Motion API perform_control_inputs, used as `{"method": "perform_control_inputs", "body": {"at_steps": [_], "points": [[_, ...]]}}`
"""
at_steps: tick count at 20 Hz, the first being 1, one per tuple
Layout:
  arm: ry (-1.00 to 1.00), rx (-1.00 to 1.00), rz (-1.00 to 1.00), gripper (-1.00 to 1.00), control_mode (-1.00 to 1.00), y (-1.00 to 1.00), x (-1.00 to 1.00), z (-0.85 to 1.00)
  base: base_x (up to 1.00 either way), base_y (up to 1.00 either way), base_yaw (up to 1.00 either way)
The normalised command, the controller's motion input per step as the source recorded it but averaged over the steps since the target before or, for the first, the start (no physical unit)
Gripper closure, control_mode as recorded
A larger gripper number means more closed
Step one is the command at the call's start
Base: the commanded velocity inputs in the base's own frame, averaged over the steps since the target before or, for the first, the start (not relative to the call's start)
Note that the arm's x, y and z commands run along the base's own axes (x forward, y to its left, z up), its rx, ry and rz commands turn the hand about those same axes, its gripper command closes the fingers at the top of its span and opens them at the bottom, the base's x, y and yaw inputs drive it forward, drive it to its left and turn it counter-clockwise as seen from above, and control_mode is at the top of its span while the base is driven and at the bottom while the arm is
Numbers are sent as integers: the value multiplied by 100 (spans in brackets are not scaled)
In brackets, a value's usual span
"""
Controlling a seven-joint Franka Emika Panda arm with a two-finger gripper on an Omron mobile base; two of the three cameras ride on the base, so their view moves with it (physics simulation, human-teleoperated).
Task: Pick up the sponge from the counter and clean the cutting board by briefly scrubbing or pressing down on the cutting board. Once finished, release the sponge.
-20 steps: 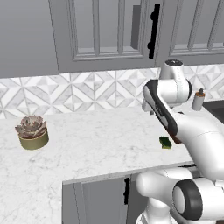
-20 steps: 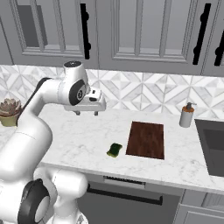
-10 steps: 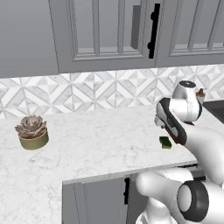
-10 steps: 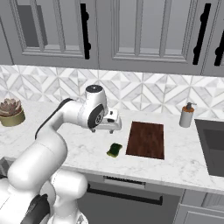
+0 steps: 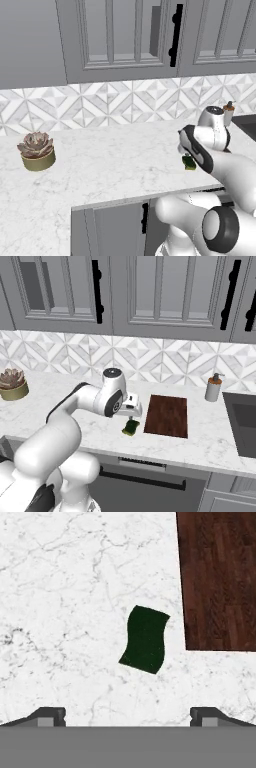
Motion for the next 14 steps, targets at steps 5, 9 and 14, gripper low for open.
{"method": "perform_control_inputs", "body": {"at_steps": [5,9,14], "points": [[0,0,-5,-100,-100,-3,0,-36,0,0,0],[0,0,-1,-100,-100,-9,9,-23,0,0,0],[0,0,0,-100,-100,-12,20,-14,0,0,0]]}}
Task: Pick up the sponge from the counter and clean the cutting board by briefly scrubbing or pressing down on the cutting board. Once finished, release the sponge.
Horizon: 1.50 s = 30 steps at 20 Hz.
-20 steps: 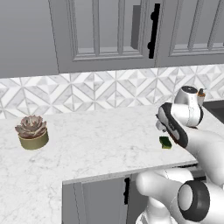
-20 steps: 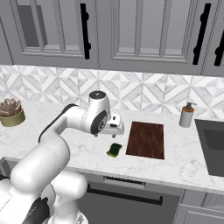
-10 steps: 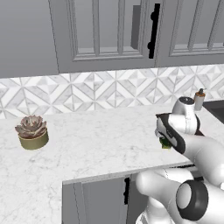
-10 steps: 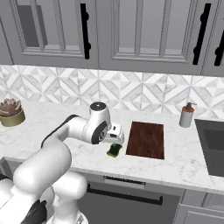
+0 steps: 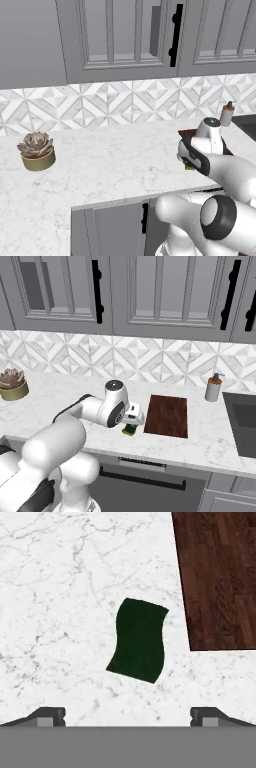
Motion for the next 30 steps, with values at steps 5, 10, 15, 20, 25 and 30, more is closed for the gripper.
{"method": "perform_control_inputs", "body": {"at_steps": [5,10,15,20,25,30], "points": [[0,0,0,-100,-100,-12,24,-13,0,0,0],[0,1,0,-100,-100,-10,17,-17,0,0,0],[0,4,0,-100,-100,-6,7,-24,0,0,0],[0,5,0,-100,-100,-3,8,-25,0,0,0],[1,4,0,-100,-100,-4,29,-21,0,0,0],[1,3,0,-100,-100,-2,32,-23,0,0,0]]}}
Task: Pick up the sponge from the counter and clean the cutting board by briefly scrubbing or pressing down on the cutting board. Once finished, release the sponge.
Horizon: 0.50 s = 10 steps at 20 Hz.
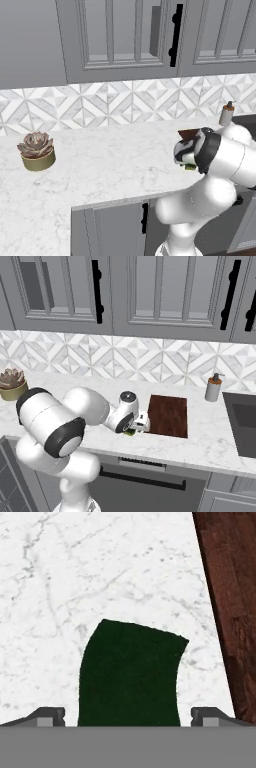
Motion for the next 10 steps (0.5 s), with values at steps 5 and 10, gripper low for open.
{"method": "perform_control_inputs", "body": {"at_steps": [5,10], "points": [[8,0,0,100,-100,0,35,-52,0,0,0],[1,-2,1,100,-100,-1,4,-47,0,0,0]]}}
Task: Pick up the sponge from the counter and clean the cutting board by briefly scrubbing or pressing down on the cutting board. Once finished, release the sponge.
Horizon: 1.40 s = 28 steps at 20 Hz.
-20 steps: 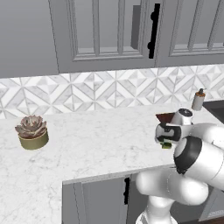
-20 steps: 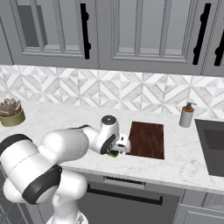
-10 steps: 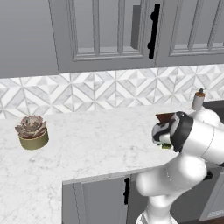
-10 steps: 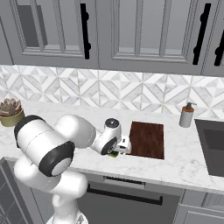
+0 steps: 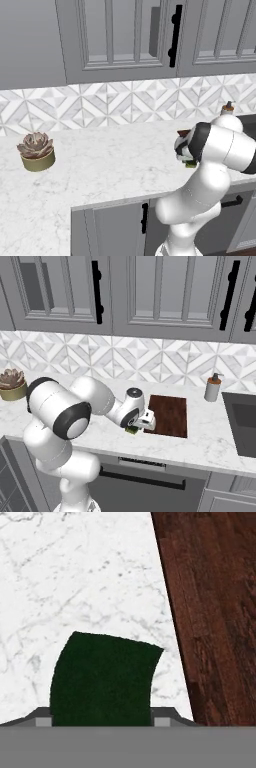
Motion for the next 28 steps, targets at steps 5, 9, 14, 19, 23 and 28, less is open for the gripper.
{"method": "perform_control_inputs", "body": {"at_steps": [5,9,14,19,23,28], "points": [[0,-6,3,100,-100,0,0,-5,0,0,0],[-1,-3,0,100,-100,-9,0,18,0,0,0],[0,0,0,100,-100,-28,-1,38,0,0,0],[0,6,1,100,-100,-55,18,12,0,0,0],[0,1,7,100,-100,-26,18,-1,0,0,0],[0,0,1,100,-100,-1,12,-5,0,0,0]]}}
